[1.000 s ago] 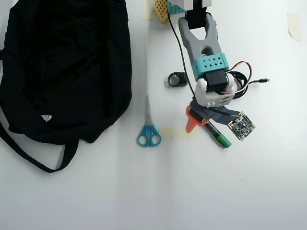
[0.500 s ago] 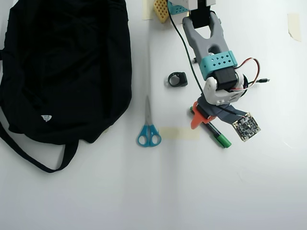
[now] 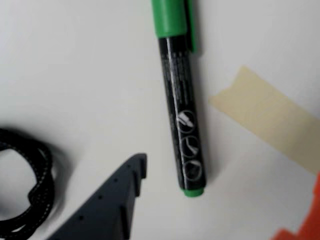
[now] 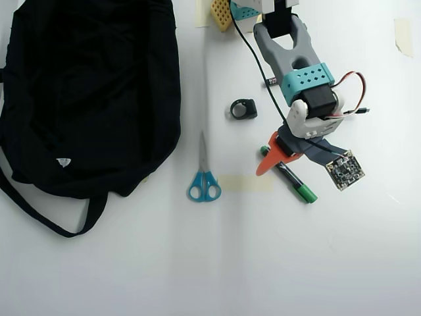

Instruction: Put the green marker into the black bag

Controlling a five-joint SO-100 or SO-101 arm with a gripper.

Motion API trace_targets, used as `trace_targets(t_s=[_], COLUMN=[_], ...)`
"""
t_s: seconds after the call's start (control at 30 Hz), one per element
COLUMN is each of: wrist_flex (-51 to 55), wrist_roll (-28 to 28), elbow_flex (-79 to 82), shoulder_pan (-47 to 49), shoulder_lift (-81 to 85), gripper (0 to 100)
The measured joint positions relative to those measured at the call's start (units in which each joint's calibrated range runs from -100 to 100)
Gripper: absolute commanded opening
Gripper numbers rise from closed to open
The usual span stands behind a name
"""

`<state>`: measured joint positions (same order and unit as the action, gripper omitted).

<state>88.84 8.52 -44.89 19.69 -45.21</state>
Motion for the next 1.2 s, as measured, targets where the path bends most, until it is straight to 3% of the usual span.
trace_targets(t_s=[1.2], wrist_flex=[-1.2], wrist_roll=[-0.49], elbow_flex=[-0.24], shoulder_pan=[1.4], shoulder_lift=[-6.81], gripper=[42])
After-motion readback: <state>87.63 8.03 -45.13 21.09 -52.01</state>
